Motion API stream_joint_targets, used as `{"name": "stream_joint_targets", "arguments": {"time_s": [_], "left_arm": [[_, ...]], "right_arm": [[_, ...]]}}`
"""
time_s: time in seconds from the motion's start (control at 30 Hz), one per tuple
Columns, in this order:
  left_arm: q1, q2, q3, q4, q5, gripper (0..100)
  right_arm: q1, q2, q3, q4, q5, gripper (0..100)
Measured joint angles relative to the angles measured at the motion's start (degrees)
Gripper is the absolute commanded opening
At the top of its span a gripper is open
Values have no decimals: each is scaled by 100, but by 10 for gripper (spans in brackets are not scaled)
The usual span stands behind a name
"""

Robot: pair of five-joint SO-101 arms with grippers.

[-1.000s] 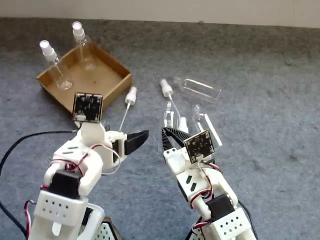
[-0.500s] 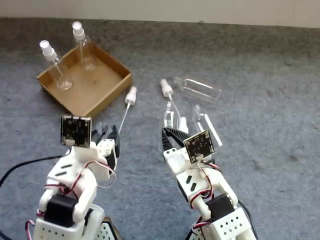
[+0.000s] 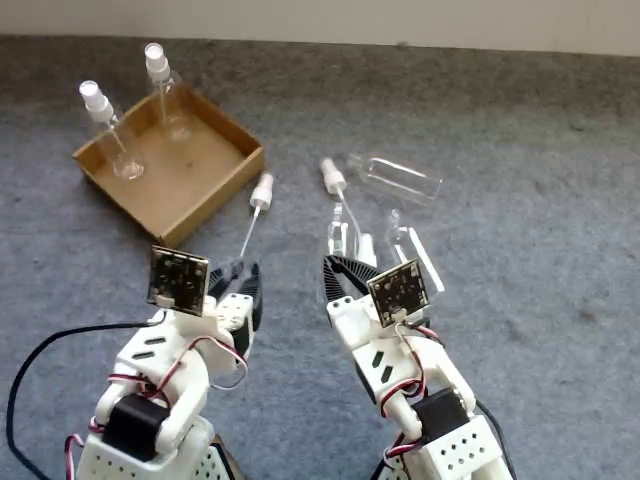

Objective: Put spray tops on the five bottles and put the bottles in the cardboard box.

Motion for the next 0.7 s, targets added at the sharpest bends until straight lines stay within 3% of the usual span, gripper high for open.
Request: {"name": "stream_joint_targets", "arguments": {"time_s": [0.23, 0.7], "left_arm": [[79, 0, 624, -914, 0, 14], [79, 0, 651, -1037, 0, 14]], "right_arm": [[0, 0, 0, 0, 0, 5], [818, 0, 0, -185, 0, 5]]}}
